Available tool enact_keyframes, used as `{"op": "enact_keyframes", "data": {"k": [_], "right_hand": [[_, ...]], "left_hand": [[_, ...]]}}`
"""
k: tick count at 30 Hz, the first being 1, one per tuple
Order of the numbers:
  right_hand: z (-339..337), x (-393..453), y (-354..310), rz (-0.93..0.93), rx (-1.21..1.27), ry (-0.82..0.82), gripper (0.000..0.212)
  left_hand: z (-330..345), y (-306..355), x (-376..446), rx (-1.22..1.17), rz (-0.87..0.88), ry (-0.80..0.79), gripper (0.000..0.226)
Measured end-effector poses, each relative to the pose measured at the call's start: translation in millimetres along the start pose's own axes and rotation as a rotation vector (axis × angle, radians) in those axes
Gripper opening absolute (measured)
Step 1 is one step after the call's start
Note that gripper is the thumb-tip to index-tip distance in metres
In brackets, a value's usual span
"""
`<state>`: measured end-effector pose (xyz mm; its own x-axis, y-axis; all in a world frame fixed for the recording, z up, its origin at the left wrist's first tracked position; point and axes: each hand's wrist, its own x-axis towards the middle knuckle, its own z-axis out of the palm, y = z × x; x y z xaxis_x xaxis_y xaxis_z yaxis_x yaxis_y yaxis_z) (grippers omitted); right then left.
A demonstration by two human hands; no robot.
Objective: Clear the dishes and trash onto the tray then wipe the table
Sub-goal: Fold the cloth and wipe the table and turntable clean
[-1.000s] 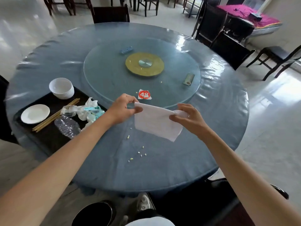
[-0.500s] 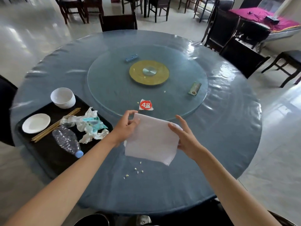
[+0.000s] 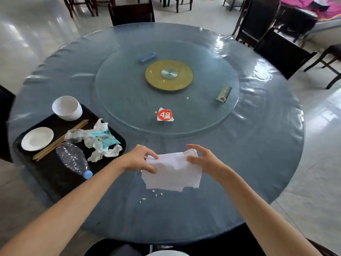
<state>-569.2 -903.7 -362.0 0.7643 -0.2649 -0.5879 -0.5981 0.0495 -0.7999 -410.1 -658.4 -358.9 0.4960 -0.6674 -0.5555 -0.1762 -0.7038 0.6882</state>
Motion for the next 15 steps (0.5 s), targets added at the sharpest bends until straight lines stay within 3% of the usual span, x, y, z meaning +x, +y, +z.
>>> {"op": "enact_keyframes", "data": {"k": [2, 3, 5, 9, 12, 15], "right_hand": [[1.6, 2.6, -6.2, 0.023, -0.109, 0.02, 0.026], [2.2, 4.6, -8.3, 0.04, -0.14, 0.012, 0.029], [4.1, 9.1, -12.7, 0.042, -0.28, -0.005, 0.05], [19.1, 22.9, -20.9, 0.029, -0.76, 0.035, 0.083], [34.0, 43.9, -36.1, -0.15, -0.934, -0.001, 0.094], [44.1, 72.8, -53.3, -0.36, -0.872, -0.177, 0.081]], "left_hand": [[-3.1, -0.7, 7.9, 0.075, 0.04, 0.093, 0.035], [-6.6, -1.6, 11.2, 0.084, 0.065, 0.13, 0.025], [-16.3, -3.4, 18.9, 0.126, 0.133, 0.178, 0.011], [-37.5, 2.1, 30.4, 0.078, 0.23, 0.196, 0.009], [-54.6, 5.4, 44.2, 0.091, 0.356, 0.185, 0.011], [-78.1, 10.2, 61.8, 0.088, 0.498, 0.198, 0.014]]}}
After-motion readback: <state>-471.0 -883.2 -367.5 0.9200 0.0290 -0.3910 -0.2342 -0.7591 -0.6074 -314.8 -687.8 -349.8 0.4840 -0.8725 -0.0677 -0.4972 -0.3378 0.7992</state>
